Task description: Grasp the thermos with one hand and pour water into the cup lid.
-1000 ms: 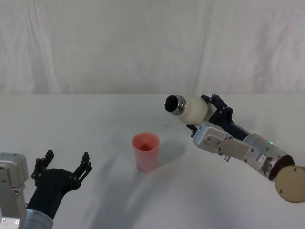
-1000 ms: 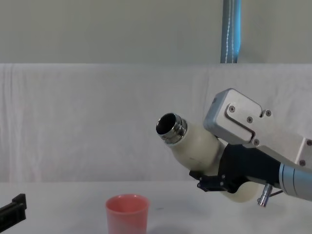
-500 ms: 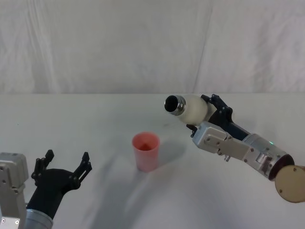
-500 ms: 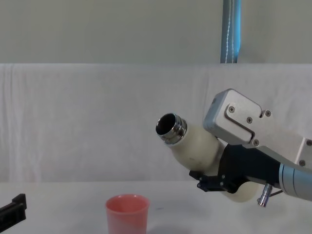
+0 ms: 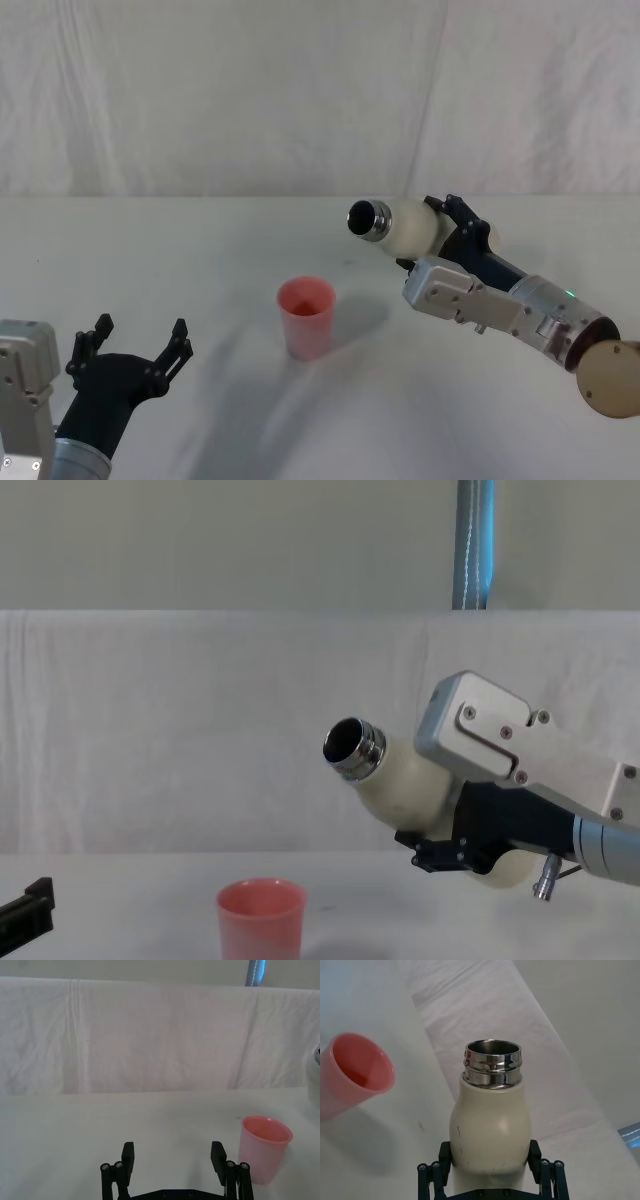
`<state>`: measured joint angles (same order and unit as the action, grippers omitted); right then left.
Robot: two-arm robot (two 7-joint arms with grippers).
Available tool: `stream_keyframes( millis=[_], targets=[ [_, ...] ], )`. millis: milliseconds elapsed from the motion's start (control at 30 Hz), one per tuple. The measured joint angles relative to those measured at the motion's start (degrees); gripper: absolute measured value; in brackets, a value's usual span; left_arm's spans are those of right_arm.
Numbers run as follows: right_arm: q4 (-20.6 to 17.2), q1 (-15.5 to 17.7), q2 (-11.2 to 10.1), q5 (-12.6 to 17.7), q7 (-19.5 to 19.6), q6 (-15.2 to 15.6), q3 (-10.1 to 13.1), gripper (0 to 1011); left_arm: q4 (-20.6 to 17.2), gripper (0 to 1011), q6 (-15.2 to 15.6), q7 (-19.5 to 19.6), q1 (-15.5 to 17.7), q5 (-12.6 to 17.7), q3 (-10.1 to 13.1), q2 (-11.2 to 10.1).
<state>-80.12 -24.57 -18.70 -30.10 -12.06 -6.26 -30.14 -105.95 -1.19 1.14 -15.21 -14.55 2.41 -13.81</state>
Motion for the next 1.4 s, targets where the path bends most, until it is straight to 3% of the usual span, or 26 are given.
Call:
stream_keyframes(
  millis=[367, 600, 1033, 1400],
  targets=[
    [2.06, -3.36, -1.56, -5.98, 0.13, -2.08, -3.29, 948, 0.0, 1001, 0.0, 0.0, 0.0, 0.0, 0.0, 0.0],
    [3.33, -4.86, -1.75, -8.28, 0.65, -2.87, -4.98, 948, 0.0, 1001, 0.0, 0.0, 0.0, 0.0, 0.0, 0.0],
    [4.64, -6.42, -1.57, -12.23, 1.8, -2.65, -7.78, 948, 0.0, 1001, 0.0, 0.0, 0.0, 0.0, 0.0, 0.0],
    [5.6, -7.81, -1.13, -15.85, 2.33, -0.58, -9.85, 948, 0.0, 1001, 0.0, 0.0, 0.0, 0.0, 0.0, 0.0]
  ],
)
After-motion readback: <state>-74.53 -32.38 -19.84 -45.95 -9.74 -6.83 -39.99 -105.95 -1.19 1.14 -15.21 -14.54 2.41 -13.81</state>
